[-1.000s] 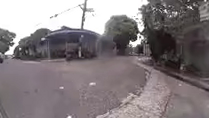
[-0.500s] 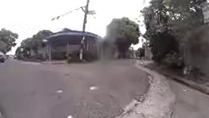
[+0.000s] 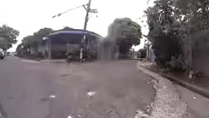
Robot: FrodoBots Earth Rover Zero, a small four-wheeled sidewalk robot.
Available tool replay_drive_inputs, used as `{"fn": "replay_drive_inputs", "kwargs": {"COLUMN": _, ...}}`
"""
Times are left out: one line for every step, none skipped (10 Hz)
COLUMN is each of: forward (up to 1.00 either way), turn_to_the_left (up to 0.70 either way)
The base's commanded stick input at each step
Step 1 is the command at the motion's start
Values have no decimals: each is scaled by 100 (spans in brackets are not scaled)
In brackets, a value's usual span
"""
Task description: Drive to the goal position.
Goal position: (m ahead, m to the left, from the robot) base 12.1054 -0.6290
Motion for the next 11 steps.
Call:
{"fn": "replay_drive_inputs", "kwargs": {"forward": 70, "turn_to_the_left": -1}}
{"fn": "replay_drive_inputs", "kwargs": {"forward": 70, "turn_to_the_left": -1}}
{"fn": "replay_drive_inputs", "kwargs": {"forward": 70, "turn_to_the_left": -2}}
{"fn": "replay_drive_inputs", "kwargs": {"forward": 70, "turn_to_the_left": -11}}
{"fn": "replay_drive_inputs", "kwargs": {"forward": 70, "turn_to_the_left": -14}}
{"fn": "replay_drive_inputs", "kwargs": {"forward": 70, "turn_to_the_left": -14}}
{"fn": "replay_drive_inputs", "kwargs": {"forward": 70, "turn_to_the_left": -14}}
{"fn": "replay_drive_inputs", "kwargs": {"forward": 70, "turn_to_the_left": -14}}
{"fn": "replay_drive_inputs", "kwargs": {"forward": 70, "turn_to_the_left": -14}}
{"fn": "replay_drive_inputs", "kwargs": {"forward": 70, "turn_to_the_left": -13}}
{"fn": "replay_drive_inputs", "kwargs": {"forward": 70, "turn_to_the_left": -13}}
